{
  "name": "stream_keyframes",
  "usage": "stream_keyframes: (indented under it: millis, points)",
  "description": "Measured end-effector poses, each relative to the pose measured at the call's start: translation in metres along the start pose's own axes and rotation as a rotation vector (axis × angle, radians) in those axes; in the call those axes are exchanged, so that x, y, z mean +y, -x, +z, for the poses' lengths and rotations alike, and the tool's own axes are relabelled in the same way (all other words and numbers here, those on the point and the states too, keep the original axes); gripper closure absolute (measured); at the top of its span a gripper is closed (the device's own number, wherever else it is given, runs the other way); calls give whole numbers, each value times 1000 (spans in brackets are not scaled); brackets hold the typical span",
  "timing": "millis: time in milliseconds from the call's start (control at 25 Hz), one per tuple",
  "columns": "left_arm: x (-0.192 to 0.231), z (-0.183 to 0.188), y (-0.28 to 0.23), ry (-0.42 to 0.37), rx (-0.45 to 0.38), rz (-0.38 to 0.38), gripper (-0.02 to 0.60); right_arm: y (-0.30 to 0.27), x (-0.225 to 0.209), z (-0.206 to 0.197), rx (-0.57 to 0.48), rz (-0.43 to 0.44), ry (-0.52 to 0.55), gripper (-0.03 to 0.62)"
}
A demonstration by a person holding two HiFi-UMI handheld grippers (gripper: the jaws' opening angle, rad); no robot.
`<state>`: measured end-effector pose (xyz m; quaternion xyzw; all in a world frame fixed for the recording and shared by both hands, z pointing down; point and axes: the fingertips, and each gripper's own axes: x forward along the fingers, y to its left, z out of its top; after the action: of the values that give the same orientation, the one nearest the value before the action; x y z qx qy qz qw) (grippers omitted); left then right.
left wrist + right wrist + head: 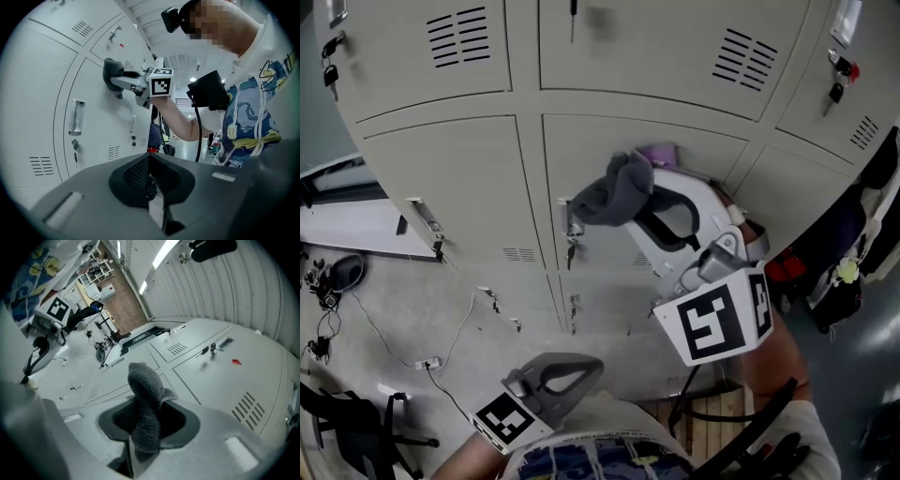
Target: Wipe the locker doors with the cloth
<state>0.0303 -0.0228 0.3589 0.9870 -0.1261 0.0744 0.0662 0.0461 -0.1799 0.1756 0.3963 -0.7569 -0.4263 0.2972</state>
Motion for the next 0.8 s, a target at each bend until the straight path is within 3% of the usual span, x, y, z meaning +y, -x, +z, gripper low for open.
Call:
stream_keyframes:
  millis: [240,520,800]
  points:
    - [10,-1,13,-2,-14,16,578,-26,-19,2,31,-70,29,480]
    - [23,-3,27,16,-23,41,578,-41,11,-25,97,-27,27,480]
    - [24,-6,26,23,-18,20,578,-48,71,-60,155,72,-28,480]
